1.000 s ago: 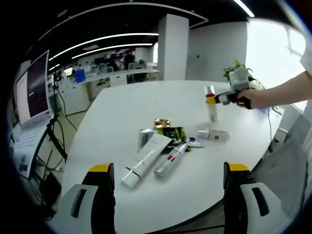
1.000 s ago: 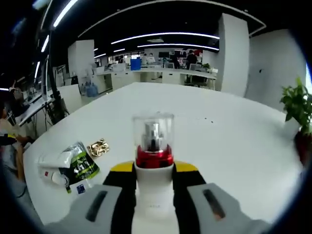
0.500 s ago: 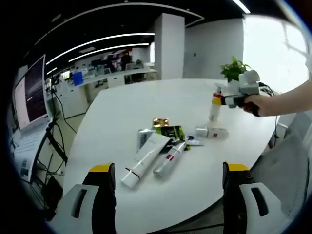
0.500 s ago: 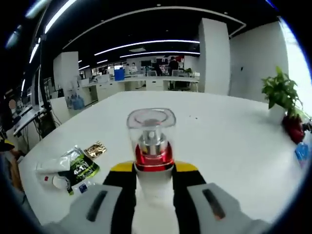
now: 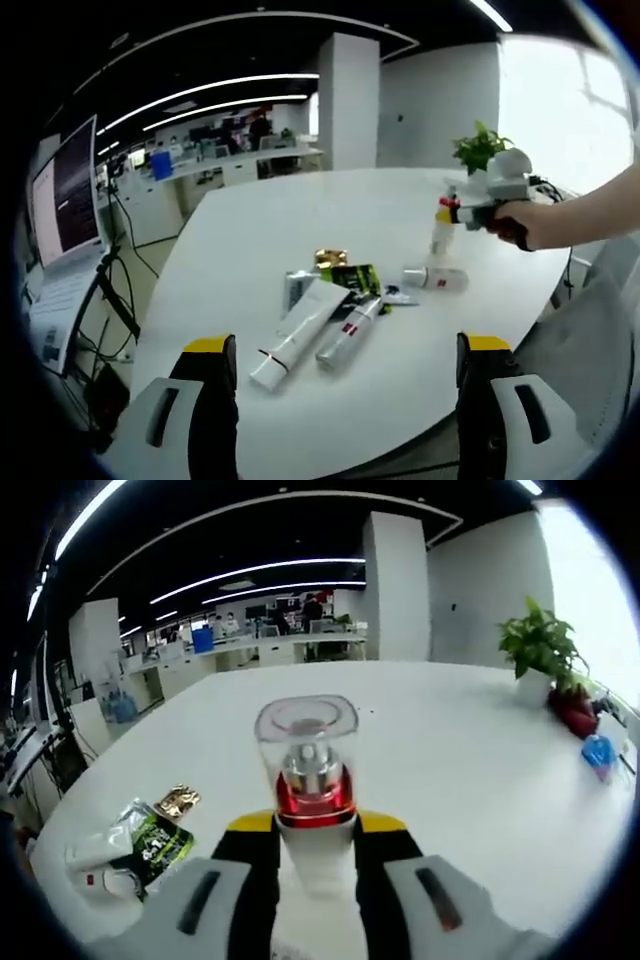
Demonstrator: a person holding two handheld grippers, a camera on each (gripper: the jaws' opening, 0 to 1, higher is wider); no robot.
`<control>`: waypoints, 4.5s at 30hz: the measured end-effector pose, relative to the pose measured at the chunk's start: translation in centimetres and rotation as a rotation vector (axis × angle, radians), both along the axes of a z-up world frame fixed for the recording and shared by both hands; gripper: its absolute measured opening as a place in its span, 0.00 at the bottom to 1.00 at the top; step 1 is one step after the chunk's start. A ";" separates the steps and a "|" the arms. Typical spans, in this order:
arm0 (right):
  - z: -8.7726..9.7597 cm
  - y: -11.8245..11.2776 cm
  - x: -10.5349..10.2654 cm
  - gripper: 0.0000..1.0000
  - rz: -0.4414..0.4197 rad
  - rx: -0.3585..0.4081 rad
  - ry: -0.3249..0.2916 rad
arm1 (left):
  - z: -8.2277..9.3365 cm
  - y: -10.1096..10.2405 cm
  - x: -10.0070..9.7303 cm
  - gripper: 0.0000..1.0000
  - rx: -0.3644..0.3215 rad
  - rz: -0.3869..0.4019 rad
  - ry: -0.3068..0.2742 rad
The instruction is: Arrange the skincare products in the storage area until every visible bottle or jar stands upright without overlapping.
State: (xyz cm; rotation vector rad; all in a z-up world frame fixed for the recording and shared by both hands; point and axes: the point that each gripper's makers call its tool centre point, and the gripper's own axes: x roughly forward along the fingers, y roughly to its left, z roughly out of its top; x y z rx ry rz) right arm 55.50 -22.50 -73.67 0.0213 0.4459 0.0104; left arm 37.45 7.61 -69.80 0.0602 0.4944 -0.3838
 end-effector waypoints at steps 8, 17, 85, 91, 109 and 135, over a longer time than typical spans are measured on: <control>-0.2 0.3 -0.2 0.28 -0.029 0.006 0.010 | 0.1 0.0 0.0 0.89 -0.007 -0.002 -0.007; -0.7 0.4 -0.4 0.28 -0.007 -0.035 0.024 | 0.0 -0.2 0.0 0.89 -0.008 -0.014 -0.003; 1.8 1.2 -16.0 0.83 0.386 -0.029 0.066 | 0.1 -1.2 -0.6 0.88 -0.016 -0.066 -0.005; 3.1 1.4 -16.3 0.85 0.377 -0.038 0.023 | 0.0 -1.1 -0.6 0.88 -0.006 -0.065 -0.007; 4.0 1.3 -16.5 0.82 0.355 0.006 -0.051 | -0.7 -1.4 -1.1 0.88 0.043 -0.082 0.015; 4.5 2.2 -16.7 0.78 0.403 0.034 -0.079 | -1.5 -0.8 1.1 0.86 0.129 -0.094 0.088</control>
